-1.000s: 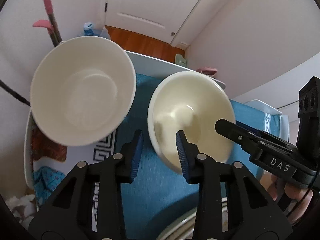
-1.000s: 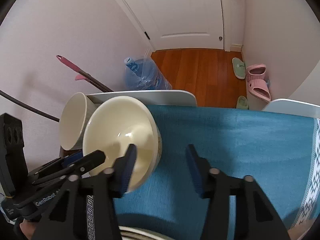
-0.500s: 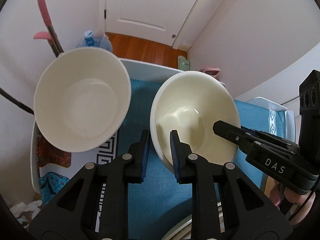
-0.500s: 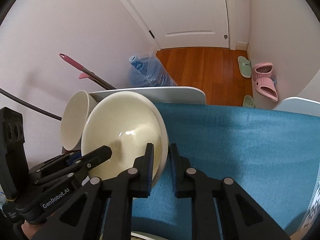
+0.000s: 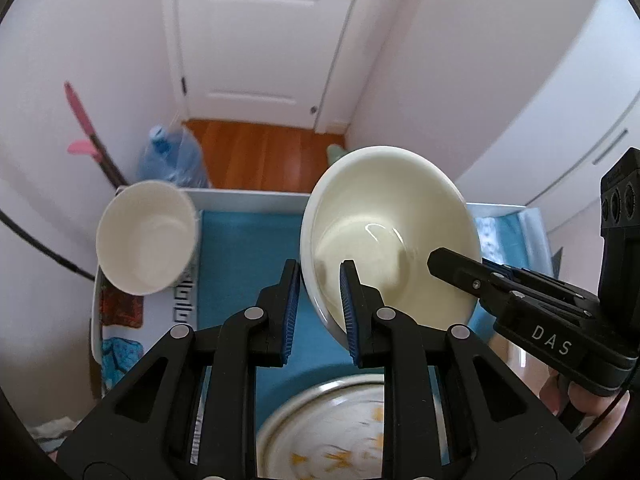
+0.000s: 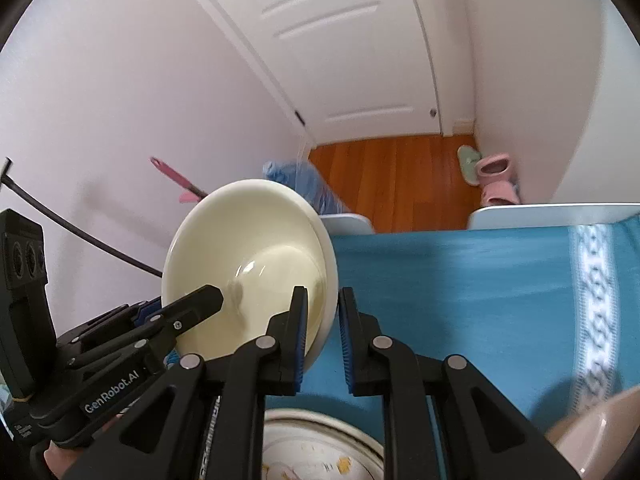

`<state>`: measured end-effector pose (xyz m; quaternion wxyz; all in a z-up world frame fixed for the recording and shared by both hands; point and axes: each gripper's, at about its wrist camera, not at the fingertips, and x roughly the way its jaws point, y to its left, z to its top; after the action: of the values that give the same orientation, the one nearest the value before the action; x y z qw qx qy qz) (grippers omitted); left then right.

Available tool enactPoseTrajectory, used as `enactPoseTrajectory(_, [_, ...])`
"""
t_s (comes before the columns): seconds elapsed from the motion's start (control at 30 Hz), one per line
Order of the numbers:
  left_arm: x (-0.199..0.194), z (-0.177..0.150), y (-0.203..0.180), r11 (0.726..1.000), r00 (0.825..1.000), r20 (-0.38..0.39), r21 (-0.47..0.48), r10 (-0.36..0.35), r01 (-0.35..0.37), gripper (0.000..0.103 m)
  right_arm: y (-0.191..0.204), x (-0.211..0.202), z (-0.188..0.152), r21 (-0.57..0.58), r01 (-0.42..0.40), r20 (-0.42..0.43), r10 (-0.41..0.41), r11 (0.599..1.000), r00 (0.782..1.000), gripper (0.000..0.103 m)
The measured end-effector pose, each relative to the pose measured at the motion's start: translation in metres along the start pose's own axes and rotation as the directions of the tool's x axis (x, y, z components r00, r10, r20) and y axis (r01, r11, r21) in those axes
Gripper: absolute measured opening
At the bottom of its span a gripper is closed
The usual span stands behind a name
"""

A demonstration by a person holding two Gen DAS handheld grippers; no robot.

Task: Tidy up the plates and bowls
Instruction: 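Carry the cream bowl with both grippers and lower it into the taupe bowl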

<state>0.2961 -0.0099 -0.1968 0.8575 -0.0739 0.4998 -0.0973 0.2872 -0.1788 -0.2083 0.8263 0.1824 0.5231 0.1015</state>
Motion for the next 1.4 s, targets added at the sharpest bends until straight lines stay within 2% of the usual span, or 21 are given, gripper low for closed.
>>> enactPoseTrajectory(0.13, [-0.025,-0.009,-0.052,0.999,0.999,0.029,0.031,-0.021,0.020,0.018,-0.020,-0.055,-0.010,-0.006,0.014,0.061,-0.014,1.000,0.998,0.014])
enactPoseTrajectory(0.33, [-0.040,-0.029,-0.132,0.996,0.997,0.039,0.070,-0.064,0.062,0.018,-0.070,-0.123,-0.036,-0.003,0.057,0.100,-0.056,0.998,0.993,0.014])
enactPoseTrajectory(0.5, [-0.036,-0.055,-0.205,0.990,0.994,0.014,0.098,-0.104,0.102,0.018,-0.113,-0.160,-0.059,0.023,0.097,0.107,-0.099,0.995,0.989,0.014])
enactPoseTrajectory(0.67, [-0.016,-0.081,-0.250,0.987,0.992,-0.043,0.104,-0.120,0.124,0.018,-0.155,-0.178,-0.083,0.051,0.132,0.080,-0.136,0.990,0.988,0.014])
enactPoseTrajectory(0.83, [0.014,-0.105,-0.271,0.987,0.988,-0.126,0.116,-0.092,0.107,0.018,-0.186,-0.167,-0.106,0.061,0.159,-0.004,-0.159,0.985,0.987,0.014])
enactPoseTrajectory(1.07, [0.064,-0.132,-0.279,0.979,0.971,-0.240,0.198,0.001,0.048,0.018,-0.223,-0.136,-0.136,0.102,0.168,-0.093,-0.159,0.981,0.983,0.014])
enactPoseTrajectory(1.2, [0.081,-0.139,-0.271,0.974,0.963,-0.267,0.225,0.032,0.030,0.018,-0.227,-0.125,-0.144,0.081,0.185,-0.118,-0.175,0.979,0.977,0.014])
enactPoseTrajectory(1.4, [0.092,-0.142,-0.282,0.951,0.958,-0.261,0.307,0.115,-0.031,0.018,-0.224,-0.115,-0.148,-0.001,0.234,-0.136,-0.232,0.972,0.963,0.014])
